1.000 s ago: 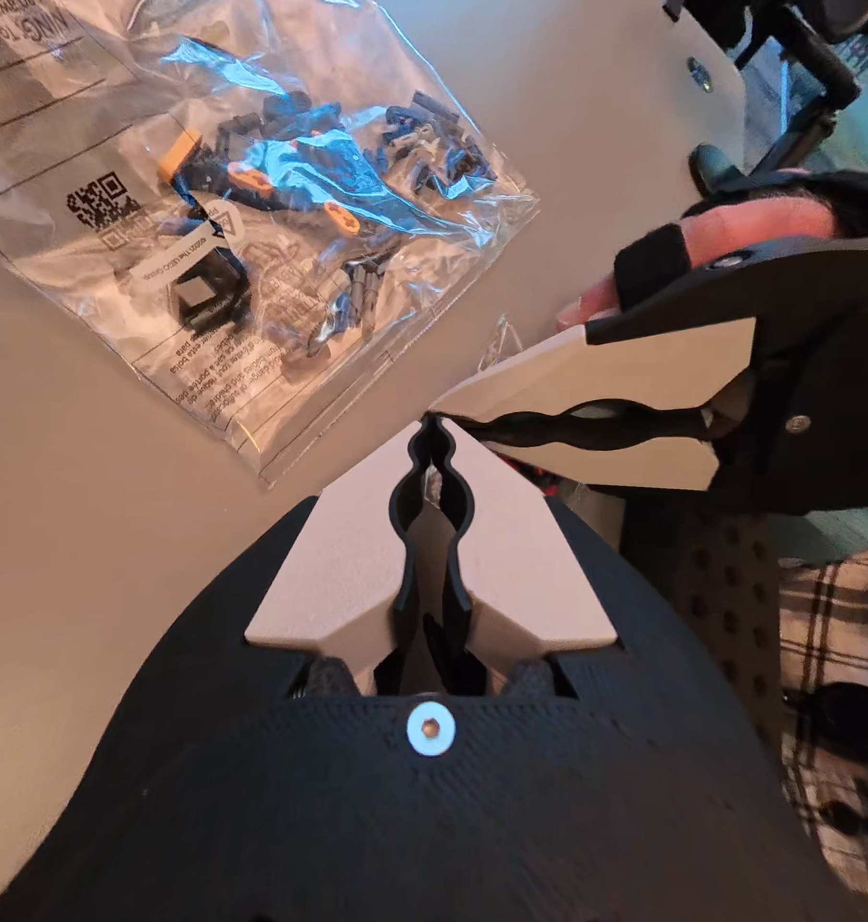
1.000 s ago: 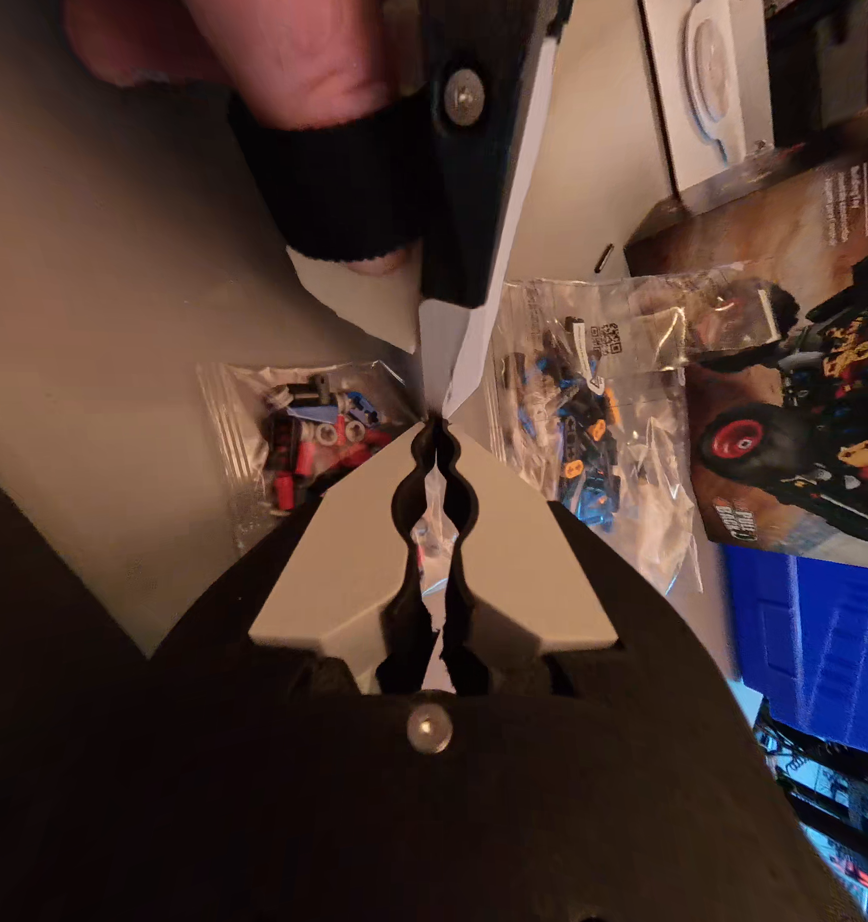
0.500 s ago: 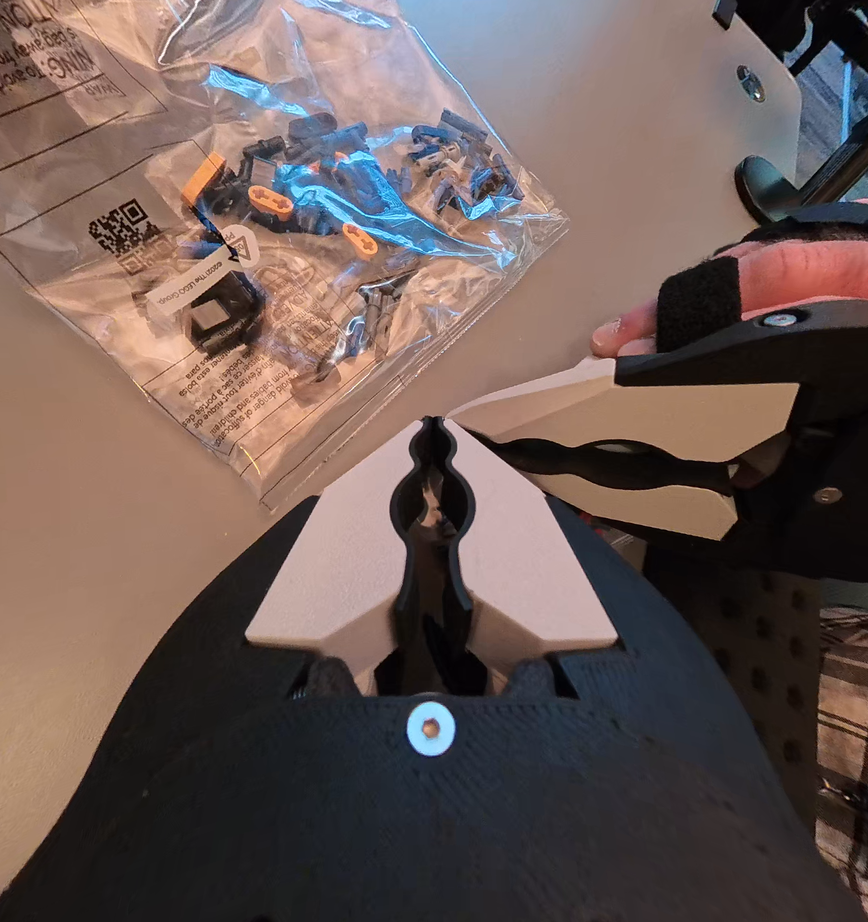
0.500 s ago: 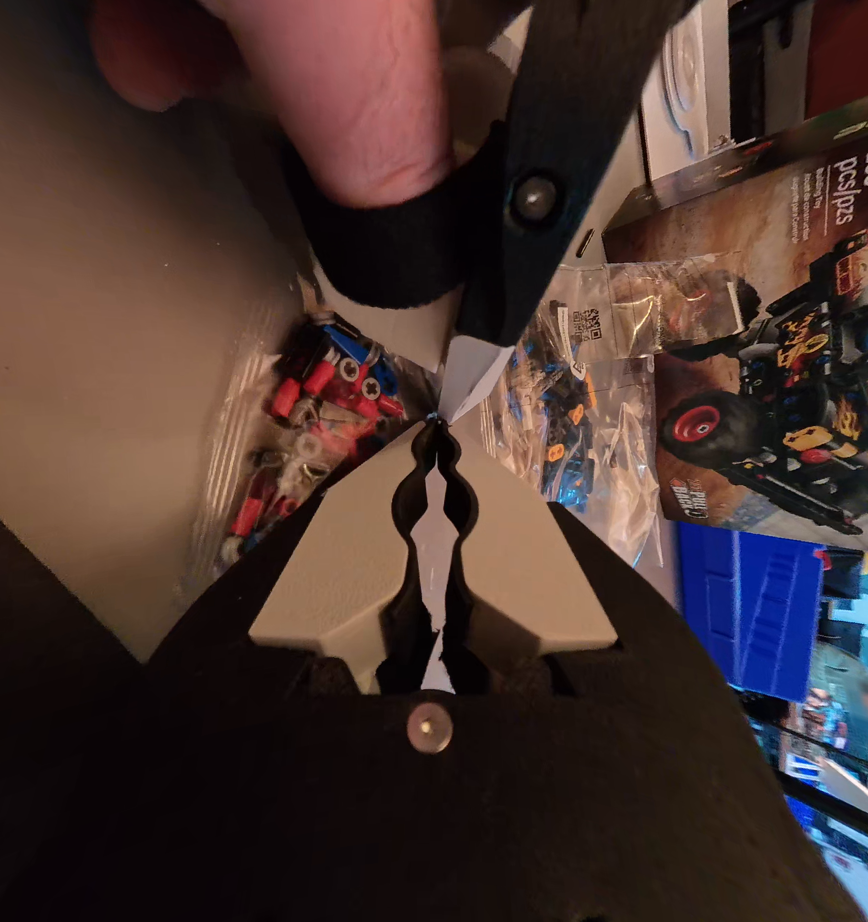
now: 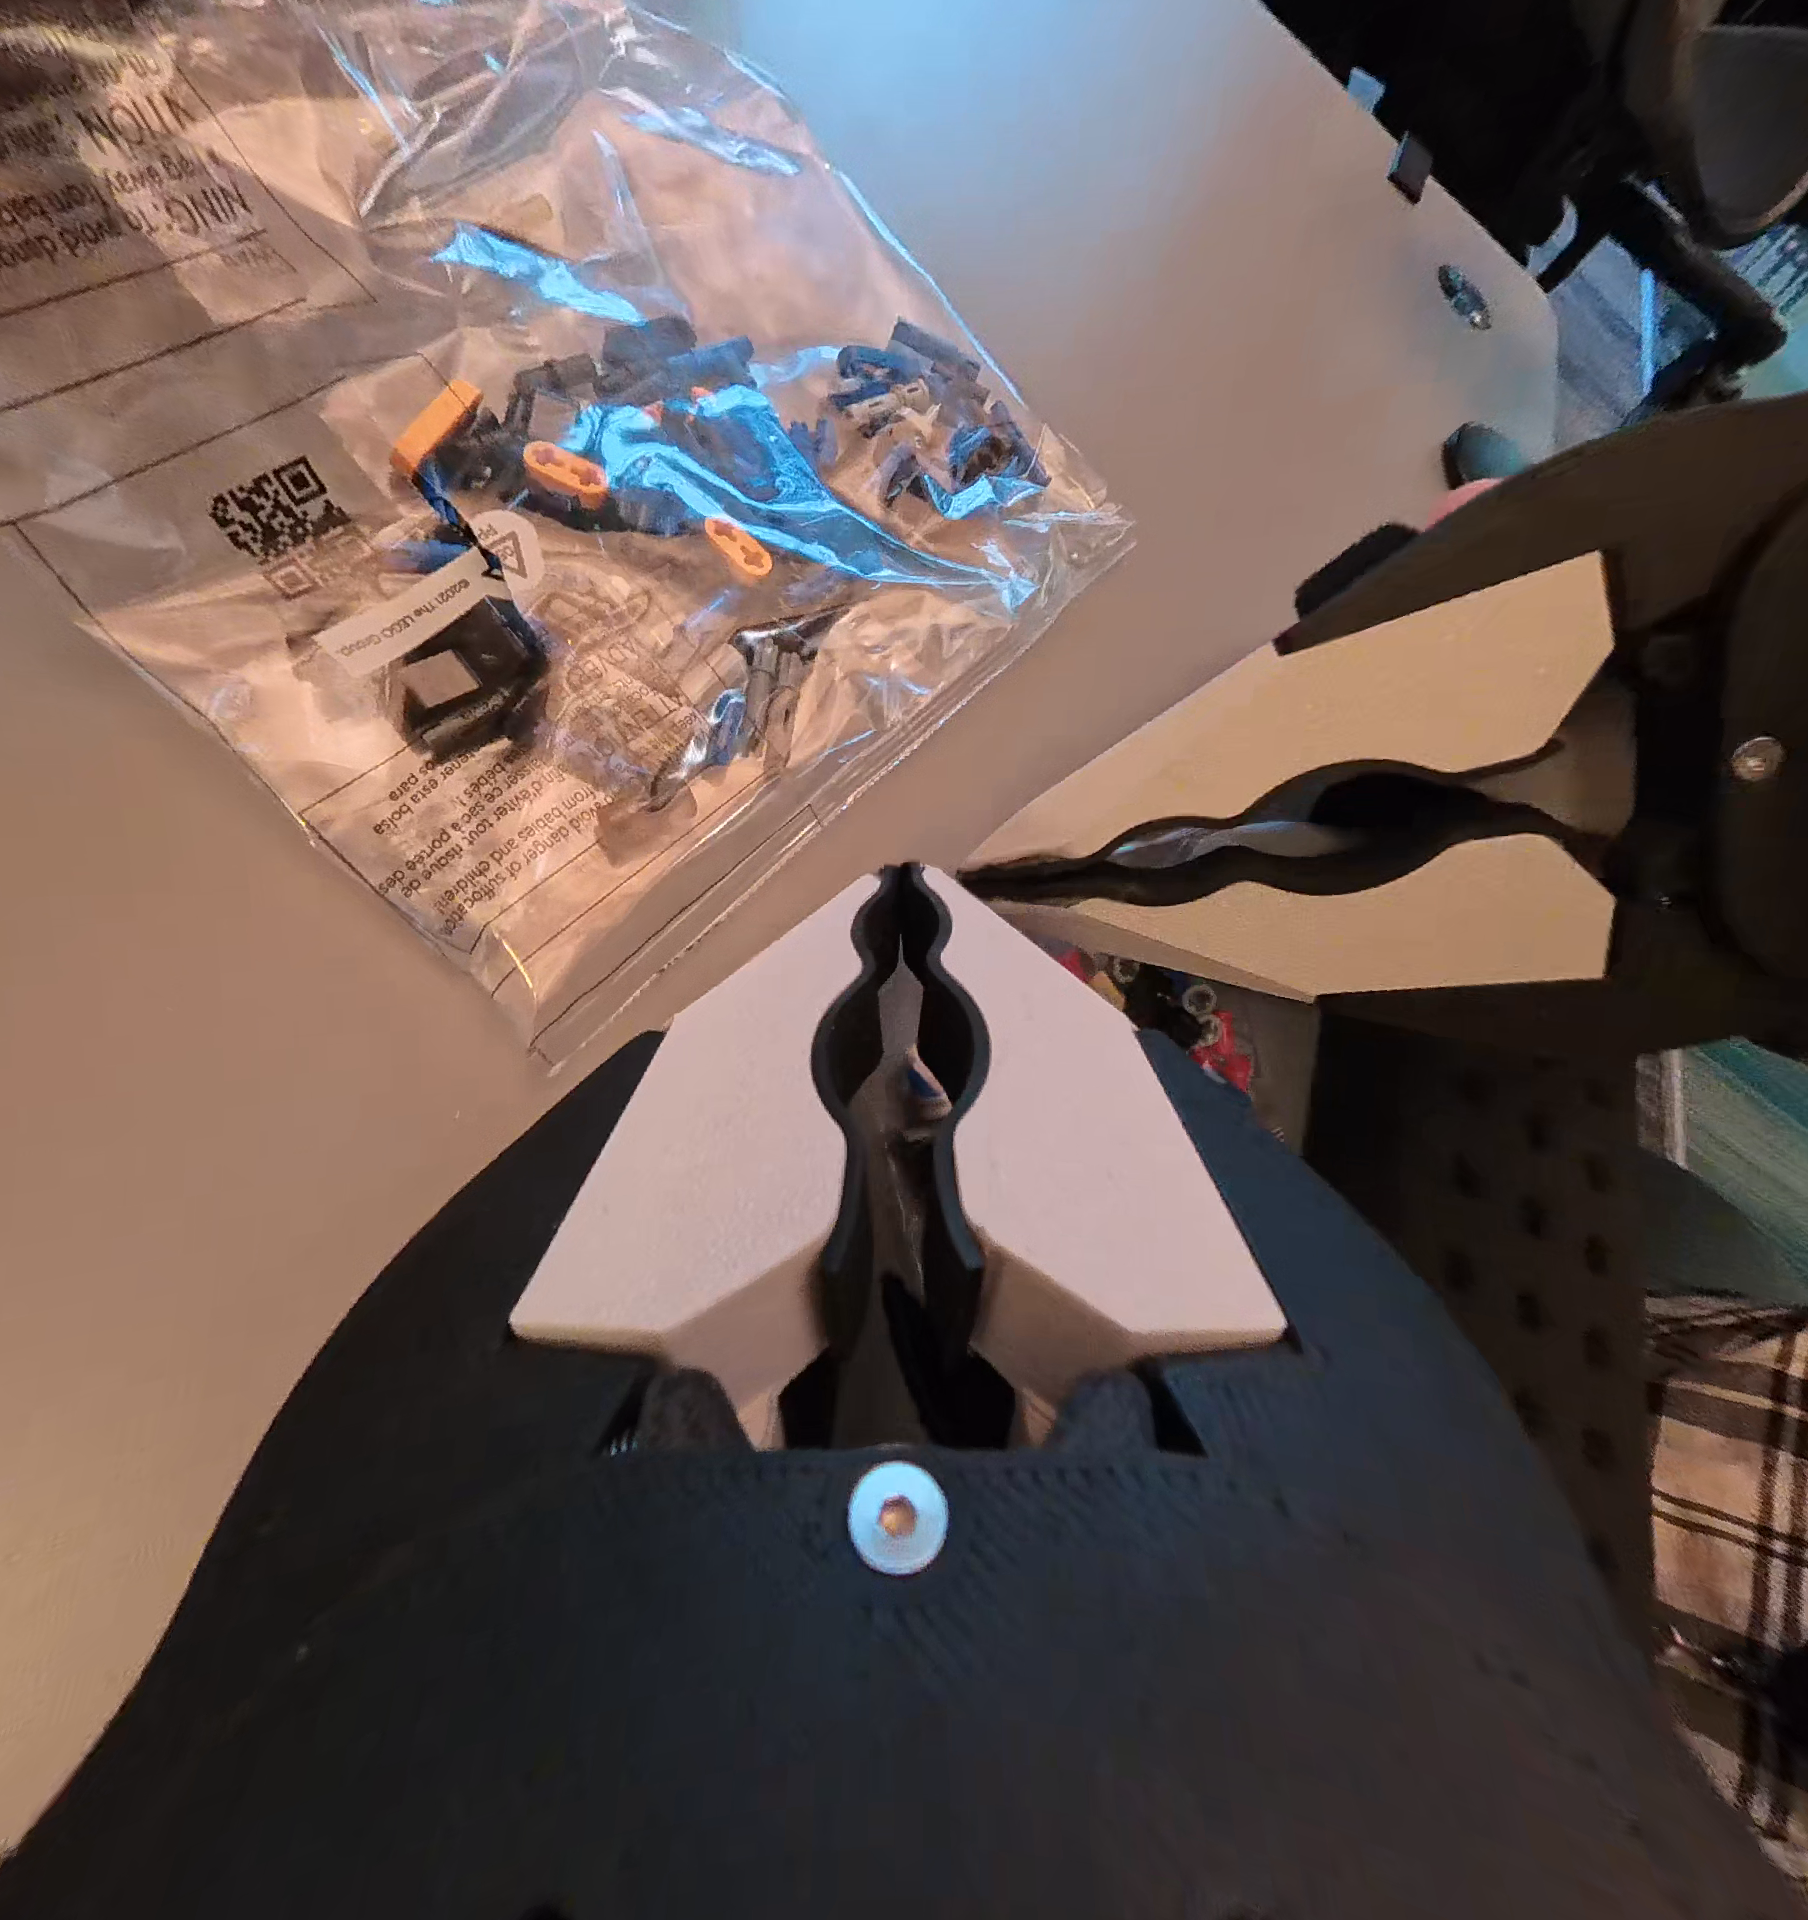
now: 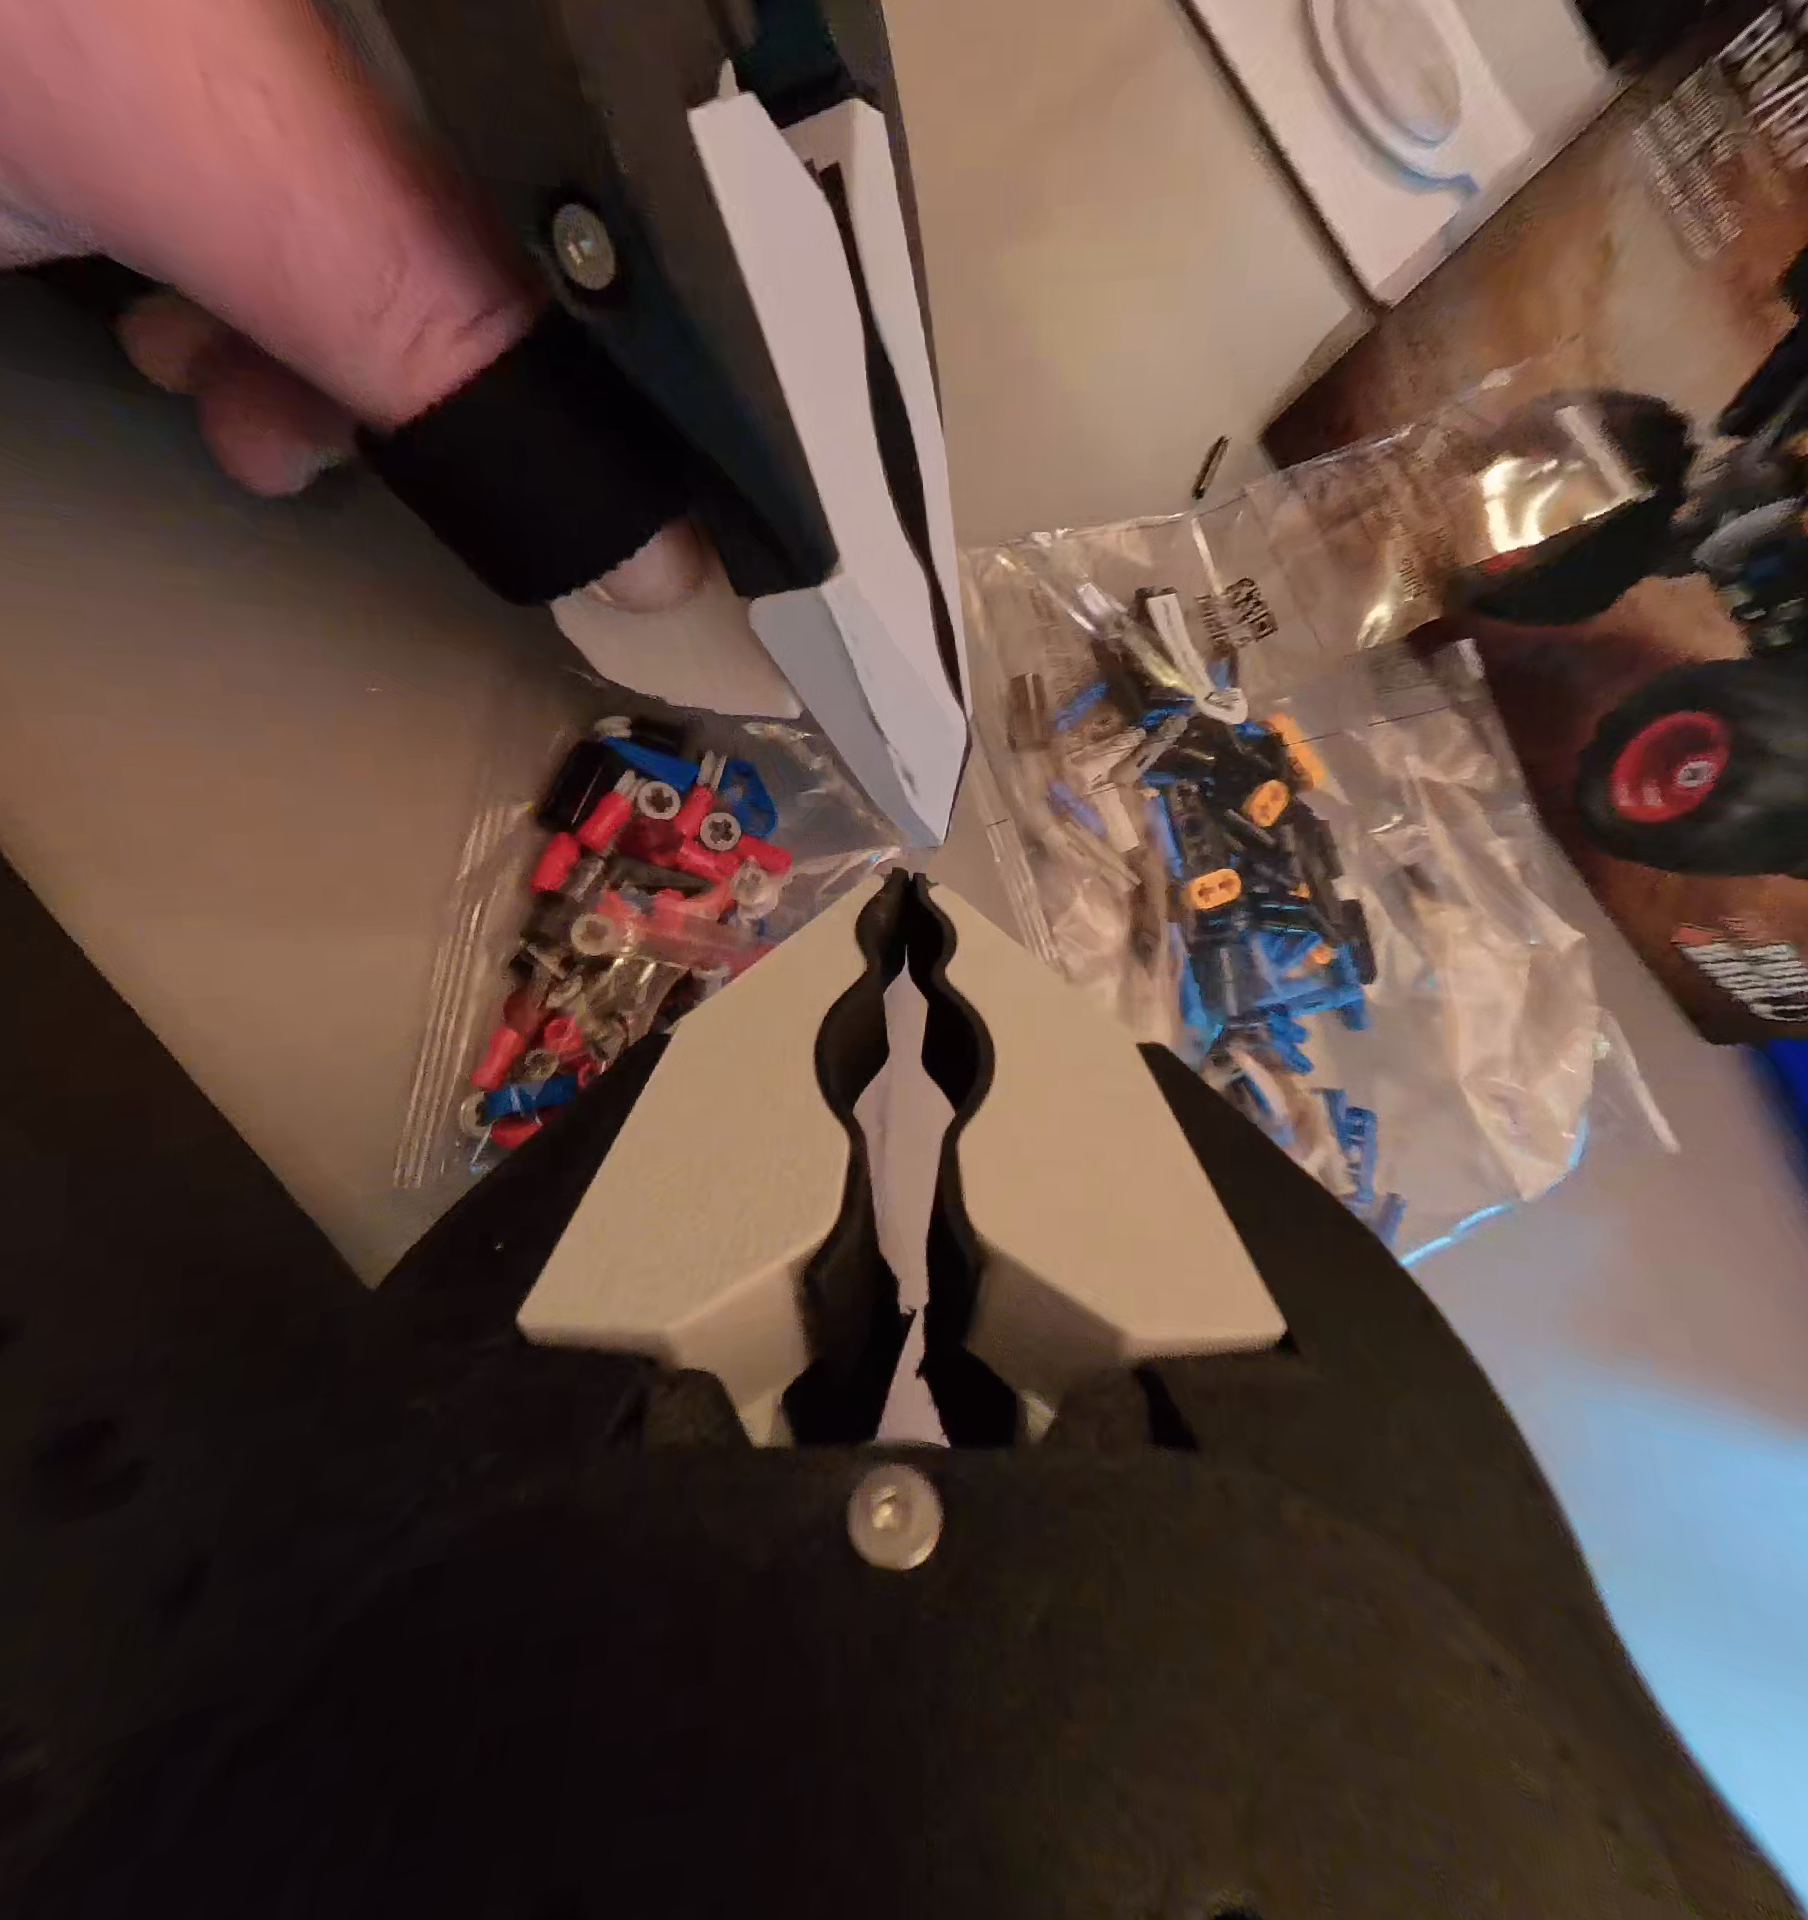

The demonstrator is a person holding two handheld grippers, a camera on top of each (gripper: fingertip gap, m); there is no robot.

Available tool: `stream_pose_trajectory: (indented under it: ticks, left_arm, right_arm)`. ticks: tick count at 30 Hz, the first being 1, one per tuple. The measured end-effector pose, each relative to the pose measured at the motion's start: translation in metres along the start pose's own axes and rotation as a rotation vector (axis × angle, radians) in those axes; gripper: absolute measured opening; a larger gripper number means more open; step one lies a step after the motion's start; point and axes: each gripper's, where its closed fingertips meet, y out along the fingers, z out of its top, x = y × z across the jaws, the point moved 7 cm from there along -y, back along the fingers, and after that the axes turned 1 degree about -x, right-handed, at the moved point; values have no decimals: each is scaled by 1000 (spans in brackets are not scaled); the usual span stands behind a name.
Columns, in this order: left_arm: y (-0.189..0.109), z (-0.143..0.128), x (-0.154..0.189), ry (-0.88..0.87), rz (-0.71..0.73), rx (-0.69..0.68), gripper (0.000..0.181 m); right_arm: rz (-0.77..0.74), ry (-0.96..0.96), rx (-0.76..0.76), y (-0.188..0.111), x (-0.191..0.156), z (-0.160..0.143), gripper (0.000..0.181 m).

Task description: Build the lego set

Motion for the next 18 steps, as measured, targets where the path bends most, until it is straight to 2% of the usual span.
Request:
stream_pose_trajectory:
  ticks: [1,4,16,17,18]
  left_arm:
    - [2,0,0,0,-2,-19,0]
    - [9,-1,1,48,50,-66,0]
    - [12,3,0,68,70,-61,0]
    - [12,3,-1,74,89,-59,0]
    - [2,6,-20,103,257,-30,0]
  right_arm:
    - [17,1,-4,1,-1,0,0]
    - [-97,-189,-96,7,-16,0,0]
    - [-156,-181,-110,-3,-22,-8,0]
    - [-157,-177,-117,-5,-24,-8,0]
    - [-77,-142,-44,-10,-27,-6,0]
